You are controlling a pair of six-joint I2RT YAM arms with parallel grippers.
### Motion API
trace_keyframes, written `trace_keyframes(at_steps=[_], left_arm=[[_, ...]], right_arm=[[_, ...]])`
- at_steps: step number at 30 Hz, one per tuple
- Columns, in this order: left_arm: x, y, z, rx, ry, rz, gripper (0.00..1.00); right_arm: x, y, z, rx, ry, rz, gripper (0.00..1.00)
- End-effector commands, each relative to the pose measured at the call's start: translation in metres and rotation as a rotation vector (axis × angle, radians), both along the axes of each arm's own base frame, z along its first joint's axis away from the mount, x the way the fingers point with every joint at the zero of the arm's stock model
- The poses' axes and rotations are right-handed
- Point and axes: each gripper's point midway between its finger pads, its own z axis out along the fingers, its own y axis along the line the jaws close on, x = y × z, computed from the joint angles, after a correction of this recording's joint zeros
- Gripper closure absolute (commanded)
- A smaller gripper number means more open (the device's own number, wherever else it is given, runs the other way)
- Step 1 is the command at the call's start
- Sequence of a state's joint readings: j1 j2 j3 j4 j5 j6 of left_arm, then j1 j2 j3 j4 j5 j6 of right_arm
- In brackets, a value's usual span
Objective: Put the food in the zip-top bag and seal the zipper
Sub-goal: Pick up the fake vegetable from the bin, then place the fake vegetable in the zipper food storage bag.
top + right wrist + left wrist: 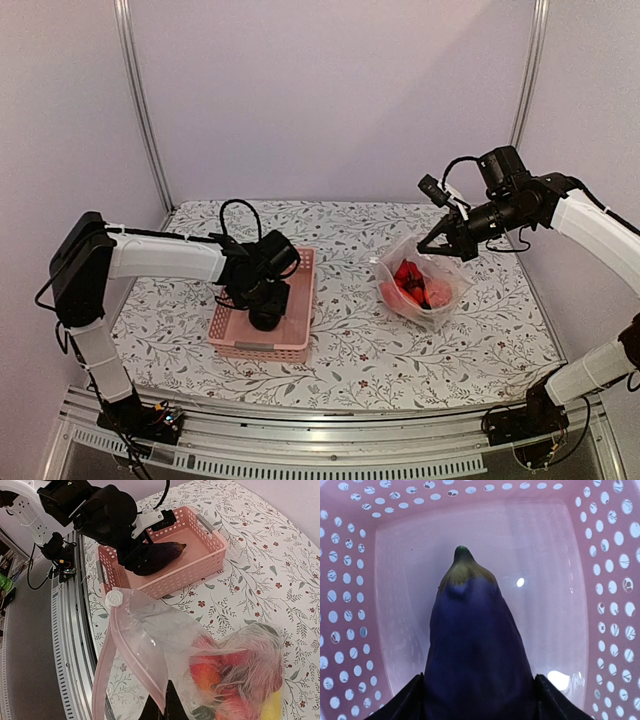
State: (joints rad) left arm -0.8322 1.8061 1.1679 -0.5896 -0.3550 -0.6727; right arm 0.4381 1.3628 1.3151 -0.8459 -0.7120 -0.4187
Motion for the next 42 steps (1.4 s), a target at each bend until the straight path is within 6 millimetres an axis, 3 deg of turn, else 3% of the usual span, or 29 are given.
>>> trace_keyframes(at_steps=[1, 12, 20, 26, 33, 42], left_arm=[[-0.002, 0.007, 0.018, 0.016, -0.028, -0.020, 0.39], [-0.001, 0.004, 0.063, -0.037, -0.111, -0.061, 0.45], [-0.007, -0.012, 0.111, -0.107, -0.206, -0.151, 0.47], [-0.023, -0.048, 0.160, -0.158, -0.338, -0.291, 0.49], [-0.061, -0.112, 0.229, -0.310, -0.541, -0.497, 0.51], [-0.144, -0.194, 0.292, -0.441, -0.845, -0.905, 0.52]], right_arm=[[-0.002, -0.002, 0.001, -0.003, -0.009, -0.009, 1.00], [0.000, -0.001, 0.000, 0.000, -0.012, -0.003, 1.00], [0.001, -0.002, -0.002, -0.009, -0.015, -0.009, 1.00], [0.002, -0.002, 0.001, -0.012, -0.022, -0.015, 1.00], [0.001, -0.003, 0.005, -0.014, -0.016, -0.018, 1.00], [-0.004, -0.003, 0.018, -0.014, 0.006, -0.004, 1.00]])
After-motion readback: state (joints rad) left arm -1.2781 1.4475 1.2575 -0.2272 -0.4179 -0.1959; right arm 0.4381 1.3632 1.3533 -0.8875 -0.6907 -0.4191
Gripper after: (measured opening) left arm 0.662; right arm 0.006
